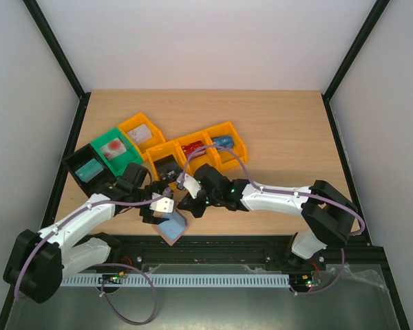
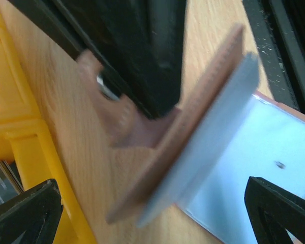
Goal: Take the credit cards out of the card holder
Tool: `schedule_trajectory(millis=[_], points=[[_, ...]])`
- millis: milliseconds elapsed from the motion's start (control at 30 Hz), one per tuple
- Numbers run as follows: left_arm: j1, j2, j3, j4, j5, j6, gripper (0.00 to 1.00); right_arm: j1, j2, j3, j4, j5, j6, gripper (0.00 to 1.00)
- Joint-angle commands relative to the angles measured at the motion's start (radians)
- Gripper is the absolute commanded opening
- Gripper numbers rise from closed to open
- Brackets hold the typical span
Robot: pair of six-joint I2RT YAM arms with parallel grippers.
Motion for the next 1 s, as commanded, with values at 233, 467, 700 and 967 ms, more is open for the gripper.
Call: schedule_trajectory(millis=[233, 467, 700, 967], points=[[-0.09, 0.092, -0.072, 0.25, -0.037, 0.099, 0.75, -0.008, -0.025, -0.019, 0.031, -0.024, -0.04, 0.02], [-0.092, 0.071, -0.077, 0.21, -0.036, 0.126, 0.08, -0.017, -0.055, -0.069, 0.078, -0.026, -0.015, 0.16], [-0.091, 0.046, -0.033, 0.132, 0.021, 0.101, 0.02, -0.016, -0.099, -0.123, 0.094, -0.015, -0.026, 0.58], [-0.089, 0.021, 0.019, 0.08, 0.109, -0.036, 0.02, -0.016, -0.117, -0.163, 0.111, 0.017, -0.064, 0.68]])
